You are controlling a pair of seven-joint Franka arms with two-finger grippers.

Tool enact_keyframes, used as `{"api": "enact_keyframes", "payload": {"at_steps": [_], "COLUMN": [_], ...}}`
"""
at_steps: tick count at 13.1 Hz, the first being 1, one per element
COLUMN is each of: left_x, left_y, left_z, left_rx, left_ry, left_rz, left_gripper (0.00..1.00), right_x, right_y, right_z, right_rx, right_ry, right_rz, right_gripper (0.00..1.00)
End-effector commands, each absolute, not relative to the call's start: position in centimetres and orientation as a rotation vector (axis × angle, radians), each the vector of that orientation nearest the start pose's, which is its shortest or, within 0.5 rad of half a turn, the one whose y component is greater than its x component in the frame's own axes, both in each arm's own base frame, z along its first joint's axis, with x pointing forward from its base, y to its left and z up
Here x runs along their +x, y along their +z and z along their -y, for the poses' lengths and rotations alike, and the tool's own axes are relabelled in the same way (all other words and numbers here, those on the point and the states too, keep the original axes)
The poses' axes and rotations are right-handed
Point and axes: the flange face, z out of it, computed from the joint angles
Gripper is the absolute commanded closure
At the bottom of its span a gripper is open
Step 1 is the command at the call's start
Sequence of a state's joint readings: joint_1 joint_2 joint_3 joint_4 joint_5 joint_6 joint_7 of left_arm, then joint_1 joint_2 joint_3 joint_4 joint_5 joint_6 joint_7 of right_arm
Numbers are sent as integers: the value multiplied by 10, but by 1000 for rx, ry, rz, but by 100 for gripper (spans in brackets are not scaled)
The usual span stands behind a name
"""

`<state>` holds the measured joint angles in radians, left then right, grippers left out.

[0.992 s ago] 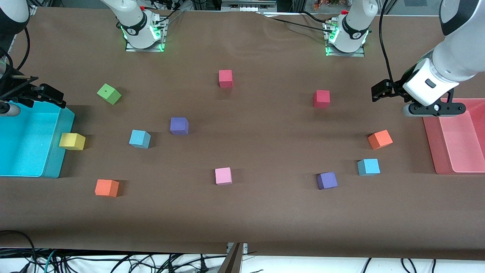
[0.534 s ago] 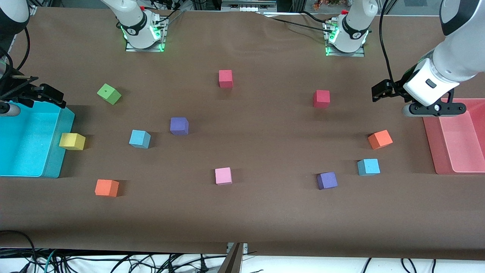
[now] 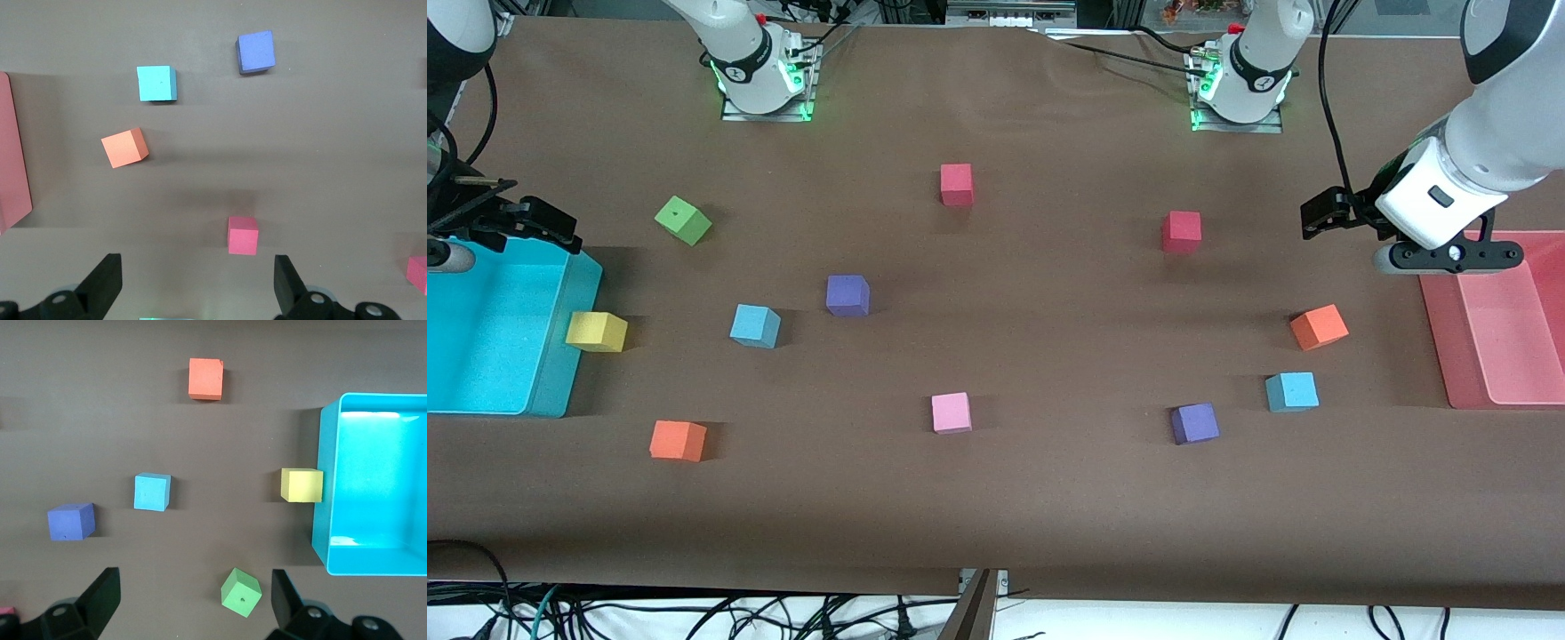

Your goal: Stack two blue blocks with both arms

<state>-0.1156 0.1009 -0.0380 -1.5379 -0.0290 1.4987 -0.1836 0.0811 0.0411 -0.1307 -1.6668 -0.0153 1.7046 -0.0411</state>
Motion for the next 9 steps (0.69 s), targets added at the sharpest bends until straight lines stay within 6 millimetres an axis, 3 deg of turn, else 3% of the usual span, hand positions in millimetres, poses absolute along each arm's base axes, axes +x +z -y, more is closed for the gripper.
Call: {"api": "enact_keyframes", "payload": {"at_steps": [1,9], "left_x": [567,569], "left_y": [580,577], "left_z": [86,81], "left_rx": [-3119,-3119], "left_ry": [217,227], "left_rz": [36,50], "left_gripper": [0,0], "right_x": [571,571], "right_y": [569,569], "right_z": [27,28], "right_rx": [-3168,-3168], "right_ry": [14,11], "right_rz": [-2,-2], "right_gripper": [0,0]}}
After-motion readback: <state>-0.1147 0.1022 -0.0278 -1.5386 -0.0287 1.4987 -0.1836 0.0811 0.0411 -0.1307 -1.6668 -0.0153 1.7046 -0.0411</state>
